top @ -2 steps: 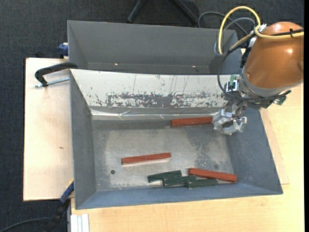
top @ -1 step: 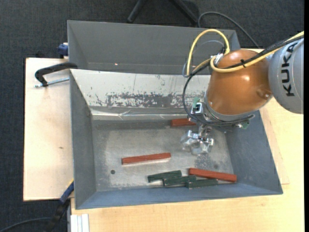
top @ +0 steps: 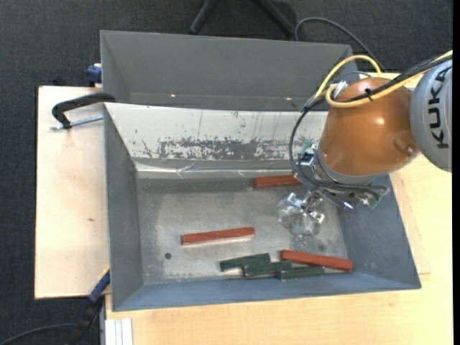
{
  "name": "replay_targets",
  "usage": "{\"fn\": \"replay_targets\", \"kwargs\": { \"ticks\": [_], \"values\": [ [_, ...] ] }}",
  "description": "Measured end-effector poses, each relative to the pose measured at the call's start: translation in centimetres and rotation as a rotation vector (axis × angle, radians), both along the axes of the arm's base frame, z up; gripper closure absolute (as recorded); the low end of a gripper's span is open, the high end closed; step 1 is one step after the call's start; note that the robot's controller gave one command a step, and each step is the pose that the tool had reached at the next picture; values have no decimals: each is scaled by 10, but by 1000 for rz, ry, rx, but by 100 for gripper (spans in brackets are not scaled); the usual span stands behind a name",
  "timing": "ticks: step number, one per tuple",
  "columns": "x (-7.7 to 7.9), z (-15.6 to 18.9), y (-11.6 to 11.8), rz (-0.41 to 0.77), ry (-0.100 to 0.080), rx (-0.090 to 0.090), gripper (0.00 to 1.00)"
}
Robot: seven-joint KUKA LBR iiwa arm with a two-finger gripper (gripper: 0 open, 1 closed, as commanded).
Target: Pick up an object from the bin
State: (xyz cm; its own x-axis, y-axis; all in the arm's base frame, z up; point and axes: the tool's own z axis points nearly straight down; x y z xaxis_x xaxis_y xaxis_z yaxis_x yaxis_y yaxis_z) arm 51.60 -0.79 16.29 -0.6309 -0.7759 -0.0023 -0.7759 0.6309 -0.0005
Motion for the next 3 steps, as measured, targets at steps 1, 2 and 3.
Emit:
{"fn": "replay_targets", "kwargs": {
  "ticks": [1, 2, 3],
  "values": [
    [14, -24, 128, 21, -3, 6, 100],
    [13, 8, 164, -75, -5, 5, 100],
    [36, -8, 226, -208, -3, 6, 100]
  ]
}}
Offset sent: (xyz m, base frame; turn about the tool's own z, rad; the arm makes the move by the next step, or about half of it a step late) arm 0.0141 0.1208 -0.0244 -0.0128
